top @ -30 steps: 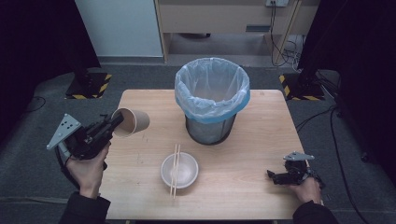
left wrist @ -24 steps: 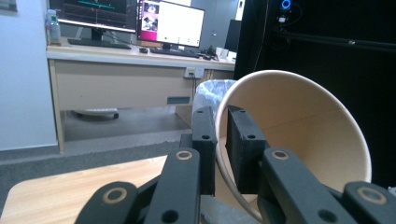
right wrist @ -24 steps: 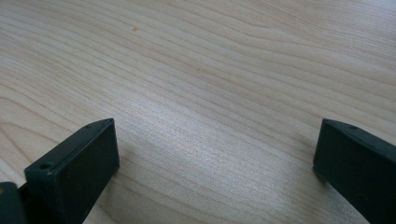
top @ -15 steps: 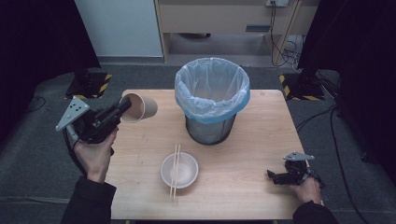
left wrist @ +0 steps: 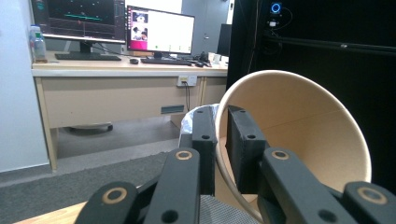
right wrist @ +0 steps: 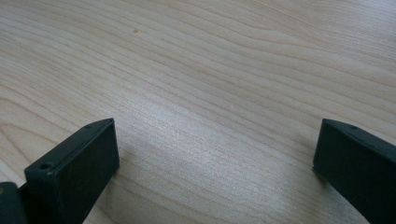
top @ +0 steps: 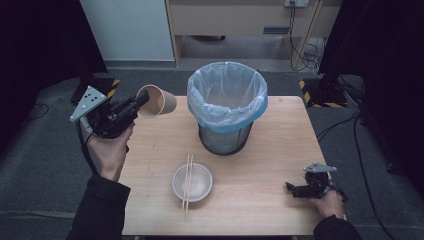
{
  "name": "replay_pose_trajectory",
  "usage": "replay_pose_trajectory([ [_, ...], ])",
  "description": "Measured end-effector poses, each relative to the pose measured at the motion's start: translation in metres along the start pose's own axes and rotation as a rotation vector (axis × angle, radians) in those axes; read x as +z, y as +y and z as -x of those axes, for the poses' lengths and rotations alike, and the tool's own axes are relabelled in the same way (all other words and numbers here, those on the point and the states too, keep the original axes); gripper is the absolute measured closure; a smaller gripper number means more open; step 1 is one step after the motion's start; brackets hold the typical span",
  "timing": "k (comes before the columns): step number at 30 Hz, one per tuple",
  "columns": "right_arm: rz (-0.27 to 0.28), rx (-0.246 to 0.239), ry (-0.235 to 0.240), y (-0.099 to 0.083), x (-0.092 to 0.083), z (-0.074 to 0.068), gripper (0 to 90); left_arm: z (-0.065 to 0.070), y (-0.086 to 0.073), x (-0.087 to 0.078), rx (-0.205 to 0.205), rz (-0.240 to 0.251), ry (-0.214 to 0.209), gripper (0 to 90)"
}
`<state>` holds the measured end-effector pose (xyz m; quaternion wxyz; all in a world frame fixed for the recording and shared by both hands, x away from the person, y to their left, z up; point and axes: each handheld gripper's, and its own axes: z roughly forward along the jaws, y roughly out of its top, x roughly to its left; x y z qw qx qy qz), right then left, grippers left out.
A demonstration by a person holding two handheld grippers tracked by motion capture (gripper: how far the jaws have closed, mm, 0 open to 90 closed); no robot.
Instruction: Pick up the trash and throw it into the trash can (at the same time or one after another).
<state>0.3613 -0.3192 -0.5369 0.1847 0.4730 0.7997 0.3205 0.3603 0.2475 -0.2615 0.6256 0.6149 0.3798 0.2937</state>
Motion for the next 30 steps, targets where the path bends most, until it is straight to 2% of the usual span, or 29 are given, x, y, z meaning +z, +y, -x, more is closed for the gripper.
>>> replay_pose_trajectory([
  [9,0.003,-0.001,0.0,0.0,0.0,0.0,0.3,0.008,0.012,0.014,0.015,0.014,-0.011,81.1],
  [18,0.003,0.0,-0.001,0.0,0.0,0.0,0.3,0.015,0.022,0.03,0.052,0.005,-0.009,81.0],
  [23,0.002,0.0,-0.001,0.0,0.0,0.0,0.3,0.016,0.024,0.039,0.035,0.005,-0.022,81.0],
  [30,0.003,0.001,-0.001,0.0,0.0,0.0,0.3,0.019,0.027,0.054,0.032,0.003,-0.029,81.0],
])
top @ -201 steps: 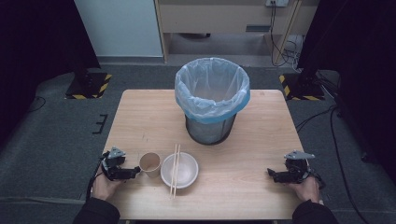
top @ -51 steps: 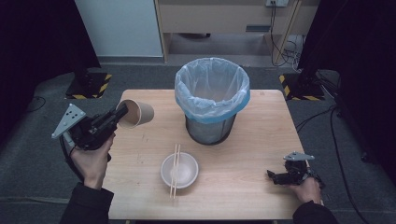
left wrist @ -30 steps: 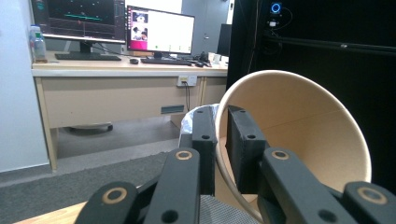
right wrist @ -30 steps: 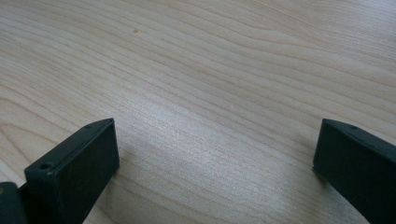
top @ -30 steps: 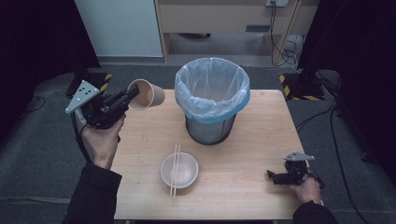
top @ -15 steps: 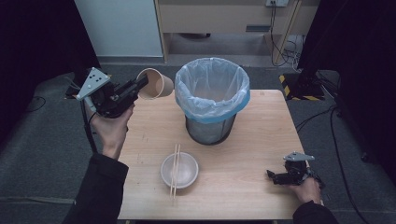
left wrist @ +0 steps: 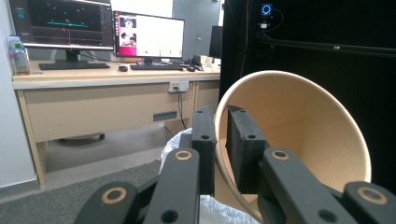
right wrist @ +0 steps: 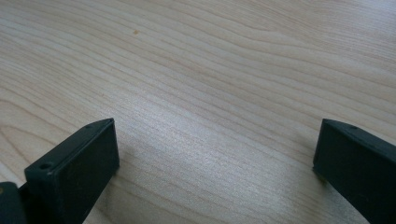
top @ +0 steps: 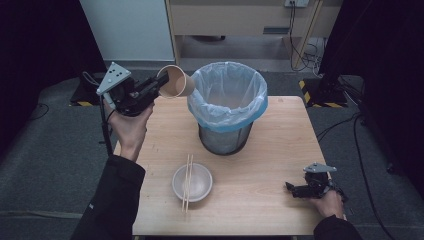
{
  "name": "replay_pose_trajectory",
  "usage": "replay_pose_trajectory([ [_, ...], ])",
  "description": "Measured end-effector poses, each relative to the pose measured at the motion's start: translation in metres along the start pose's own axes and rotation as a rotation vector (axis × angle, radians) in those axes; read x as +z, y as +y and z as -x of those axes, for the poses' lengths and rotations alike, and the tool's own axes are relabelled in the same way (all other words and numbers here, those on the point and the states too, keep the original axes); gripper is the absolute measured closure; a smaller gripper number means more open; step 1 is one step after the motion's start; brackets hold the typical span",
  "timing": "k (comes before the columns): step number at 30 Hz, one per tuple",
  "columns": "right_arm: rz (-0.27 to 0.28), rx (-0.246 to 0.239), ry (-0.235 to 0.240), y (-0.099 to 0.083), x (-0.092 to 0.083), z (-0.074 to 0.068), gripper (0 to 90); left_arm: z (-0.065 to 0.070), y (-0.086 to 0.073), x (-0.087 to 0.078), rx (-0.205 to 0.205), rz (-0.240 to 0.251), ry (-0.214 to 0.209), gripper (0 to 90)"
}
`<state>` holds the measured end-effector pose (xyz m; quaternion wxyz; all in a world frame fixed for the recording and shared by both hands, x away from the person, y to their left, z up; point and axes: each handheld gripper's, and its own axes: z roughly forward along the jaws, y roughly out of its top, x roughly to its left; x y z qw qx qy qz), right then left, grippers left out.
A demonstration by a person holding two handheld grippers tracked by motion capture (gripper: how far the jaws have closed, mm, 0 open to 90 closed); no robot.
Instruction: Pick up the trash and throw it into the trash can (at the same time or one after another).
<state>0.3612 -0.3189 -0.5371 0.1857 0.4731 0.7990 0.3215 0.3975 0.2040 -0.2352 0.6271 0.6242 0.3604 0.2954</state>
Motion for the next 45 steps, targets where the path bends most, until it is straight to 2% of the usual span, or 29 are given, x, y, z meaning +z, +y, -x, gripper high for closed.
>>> replay_pose_trajectory([
  [3,0.0,0.001,0.0,0.0,0.0,0.0,0.3,0.002,0.001,0.007,0.006,-0.005,0.007,80.9],
  [14,0.0,0.003,-0.001,0.0,0.0,0.0,0.3,0.011,0.007,0.027,0.012,-0.003,-0.016,80.7],
  [17,0.004,0.001,-0.002,0.0,0.0,0.0,0.3,0.012,0.007,0.033,0.012,-0.005,-0.013,80.7],
  [24,0.005,0.002,-0.003,0.0,0.0,0.0,0.4,0.019,0.005,0.047,0.002,-0.013,-0.033,80.7],
  [45,0.008,0.0,-0.003,0.0,0.0,0.0,0.4,0.027,0.002,0.076,-0.002,-0.029,-0.043,80.0],
])
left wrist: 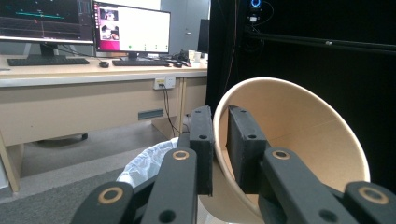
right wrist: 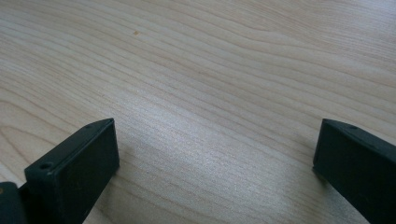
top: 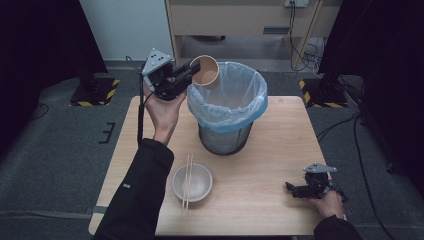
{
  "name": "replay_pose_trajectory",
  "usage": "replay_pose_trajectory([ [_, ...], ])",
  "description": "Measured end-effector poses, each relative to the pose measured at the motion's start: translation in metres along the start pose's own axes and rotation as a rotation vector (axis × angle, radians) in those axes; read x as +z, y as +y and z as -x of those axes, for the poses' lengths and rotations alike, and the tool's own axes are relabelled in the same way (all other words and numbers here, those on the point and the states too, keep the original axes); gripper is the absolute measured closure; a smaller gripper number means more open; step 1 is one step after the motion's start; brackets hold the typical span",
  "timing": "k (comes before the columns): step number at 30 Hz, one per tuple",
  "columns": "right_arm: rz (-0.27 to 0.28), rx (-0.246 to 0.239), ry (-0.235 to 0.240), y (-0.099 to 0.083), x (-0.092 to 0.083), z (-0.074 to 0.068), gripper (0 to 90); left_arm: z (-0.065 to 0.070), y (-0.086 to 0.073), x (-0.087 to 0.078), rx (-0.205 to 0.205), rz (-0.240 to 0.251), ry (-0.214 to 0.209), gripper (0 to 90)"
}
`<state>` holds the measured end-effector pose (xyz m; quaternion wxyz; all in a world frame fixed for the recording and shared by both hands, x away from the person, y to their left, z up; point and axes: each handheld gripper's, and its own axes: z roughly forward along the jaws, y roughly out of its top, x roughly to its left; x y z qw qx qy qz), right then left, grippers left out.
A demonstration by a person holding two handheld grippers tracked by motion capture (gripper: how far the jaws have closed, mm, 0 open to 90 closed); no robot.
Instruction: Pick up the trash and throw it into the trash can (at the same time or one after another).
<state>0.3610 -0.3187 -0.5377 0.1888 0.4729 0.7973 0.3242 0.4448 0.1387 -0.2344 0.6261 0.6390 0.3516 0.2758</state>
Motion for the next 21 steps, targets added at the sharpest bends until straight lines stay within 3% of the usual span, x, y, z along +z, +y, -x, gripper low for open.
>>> replay_pose_trajectory([
  [9,0.001,0.002,-0.001,0.0,0.0,0.0,0.3,0.0,-0.005,0.022,-0.02,-0.014,-0.002,80.3],
  [21,0.001,0.002,-0.001,0.0,0.0,0.0,0.3,0.004,-0.018,0.043,-0.017,-0.061,0.0,79.2],
])
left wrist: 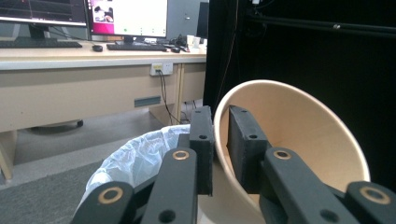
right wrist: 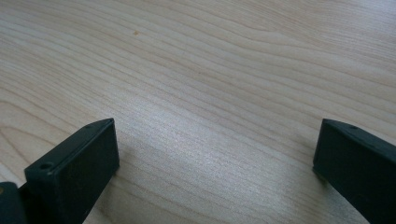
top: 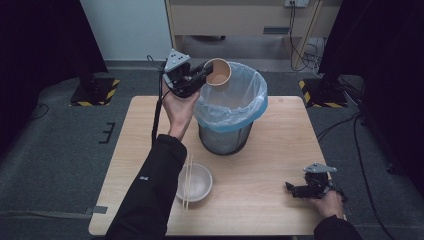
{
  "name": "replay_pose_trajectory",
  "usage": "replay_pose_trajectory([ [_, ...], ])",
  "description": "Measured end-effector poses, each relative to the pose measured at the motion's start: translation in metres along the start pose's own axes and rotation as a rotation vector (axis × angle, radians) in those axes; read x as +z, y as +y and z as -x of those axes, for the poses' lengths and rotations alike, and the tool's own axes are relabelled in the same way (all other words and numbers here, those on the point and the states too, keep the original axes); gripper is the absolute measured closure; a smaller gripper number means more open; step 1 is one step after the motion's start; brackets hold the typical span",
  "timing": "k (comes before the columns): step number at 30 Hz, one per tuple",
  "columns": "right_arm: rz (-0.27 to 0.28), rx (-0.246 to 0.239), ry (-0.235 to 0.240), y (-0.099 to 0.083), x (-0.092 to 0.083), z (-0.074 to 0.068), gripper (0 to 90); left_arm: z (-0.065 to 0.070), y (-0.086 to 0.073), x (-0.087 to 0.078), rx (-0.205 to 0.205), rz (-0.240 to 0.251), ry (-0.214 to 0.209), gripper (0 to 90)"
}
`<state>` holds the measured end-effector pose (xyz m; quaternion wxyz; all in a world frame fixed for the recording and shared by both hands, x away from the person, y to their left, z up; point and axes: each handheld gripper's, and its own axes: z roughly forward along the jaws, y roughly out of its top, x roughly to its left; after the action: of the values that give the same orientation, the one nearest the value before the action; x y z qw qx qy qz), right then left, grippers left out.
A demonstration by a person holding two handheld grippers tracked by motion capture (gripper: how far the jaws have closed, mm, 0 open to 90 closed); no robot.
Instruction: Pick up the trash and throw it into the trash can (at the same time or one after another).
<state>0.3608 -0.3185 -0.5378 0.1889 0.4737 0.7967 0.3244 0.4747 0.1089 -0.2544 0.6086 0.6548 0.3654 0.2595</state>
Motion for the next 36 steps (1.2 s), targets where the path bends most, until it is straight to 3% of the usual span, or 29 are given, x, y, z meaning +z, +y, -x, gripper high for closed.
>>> replay_pose_trajectory([
  [4,0.001,0.0,0.0,0.0,0.0,0.0,0.3,-0.001,-0.003,0.005,0.008,-0.018,0.0,76.4],
  [7,0.001,0.0,0.0,0.0,0.0,0.0,0.3,-0.003,-0.006,0.007,0.001,-0.023,0.005,64.4],
  [13,0.001,0.001,-0.001,0.0,0.0,0.0,0.3,-0.008,-0.007,-0.002,-0.021,-0.006,-0.006,54.9],
  [17,0.001,0.001,-0.001,0.0,0.0,0.0,0.3,-0.012,-0.008,-0.018,-0.016,0.004,-0.006,49.8],
  [23,0.0,0.005,0.0,0.0,0.0,0.0,0.3,-0.021,-0.011,-0.056,-0.031,0.021,0.002,43.8],
  [27,0.002,0.003,-0.003,0.0,0.0,0.0,0.3,-0.022,-0.017,-0.08,-0.008,0.018,0.005,42.6],
  [32,0.002,0.004,-0.005,0.0,0.0,-0.001,0.3,-0.02,-0.033,-0.108,0.043,-0.009,-0.005,39.6],
  [36,0.0,0.005,-0.007,0.0,0.0,-0.001,0.3,-0.019,-0.052,-0.125,0.051,-0.033,-0.01,38.2],
])
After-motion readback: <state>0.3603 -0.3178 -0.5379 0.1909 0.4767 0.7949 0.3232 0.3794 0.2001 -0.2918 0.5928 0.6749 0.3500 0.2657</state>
